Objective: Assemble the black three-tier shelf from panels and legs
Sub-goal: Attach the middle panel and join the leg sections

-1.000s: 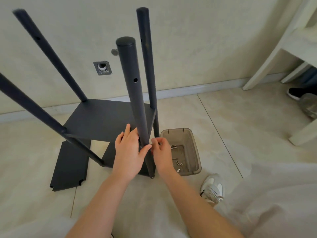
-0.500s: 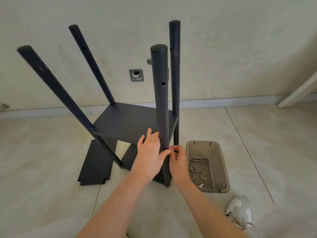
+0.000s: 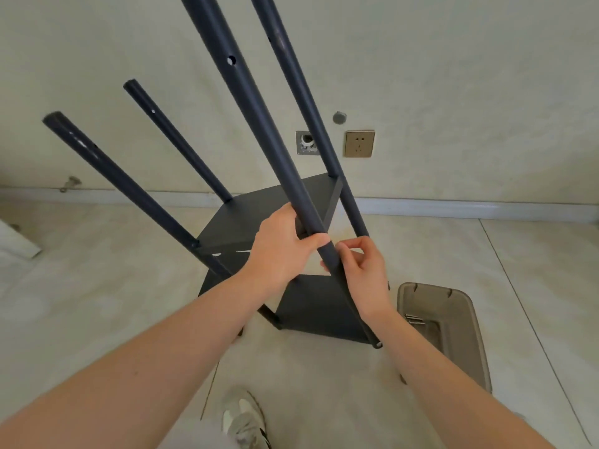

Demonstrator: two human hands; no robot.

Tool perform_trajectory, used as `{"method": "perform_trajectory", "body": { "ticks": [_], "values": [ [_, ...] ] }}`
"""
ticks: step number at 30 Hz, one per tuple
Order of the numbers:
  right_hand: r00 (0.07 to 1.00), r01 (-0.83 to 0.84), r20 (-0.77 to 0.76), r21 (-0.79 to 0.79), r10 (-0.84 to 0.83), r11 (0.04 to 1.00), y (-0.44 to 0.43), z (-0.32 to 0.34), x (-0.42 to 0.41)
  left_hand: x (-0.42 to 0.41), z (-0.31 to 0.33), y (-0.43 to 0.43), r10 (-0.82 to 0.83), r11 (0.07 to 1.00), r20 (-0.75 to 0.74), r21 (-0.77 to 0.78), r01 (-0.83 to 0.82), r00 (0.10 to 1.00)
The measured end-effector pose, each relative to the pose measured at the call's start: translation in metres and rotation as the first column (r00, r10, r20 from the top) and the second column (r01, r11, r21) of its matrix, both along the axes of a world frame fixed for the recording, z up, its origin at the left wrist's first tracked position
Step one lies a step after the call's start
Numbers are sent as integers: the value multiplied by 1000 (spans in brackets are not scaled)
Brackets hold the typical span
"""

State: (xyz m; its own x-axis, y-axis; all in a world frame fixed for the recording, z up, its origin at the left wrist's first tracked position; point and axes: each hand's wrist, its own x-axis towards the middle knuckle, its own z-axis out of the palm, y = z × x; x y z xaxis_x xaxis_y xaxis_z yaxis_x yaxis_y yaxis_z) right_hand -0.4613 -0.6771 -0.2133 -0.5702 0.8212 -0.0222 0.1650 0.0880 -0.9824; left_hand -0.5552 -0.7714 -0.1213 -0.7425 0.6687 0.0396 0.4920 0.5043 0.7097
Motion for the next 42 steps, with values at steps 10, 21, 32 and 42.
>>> {"method": "perform_trajectory", "body": {
  "ticks": [10,21,32,42],
  "values": [
    [966,-248,97,86,240,965,-11,12,-38,-63,4,-56,82,976,242,175,-127,967],
    [935,-335,165,111,315,936,-18,10,-48,-84,-29,-108,232,923,432,184,-337,872],
    [864,-466,315,207,393,860,-31,-11,-40,-77,-75,-149,210,895,732,122,-428,649],
    [827,-499,409,216,386,839,-20,-23,-25,-52,-112,-148,180,868,830,118,-482,528]
  ]
}}
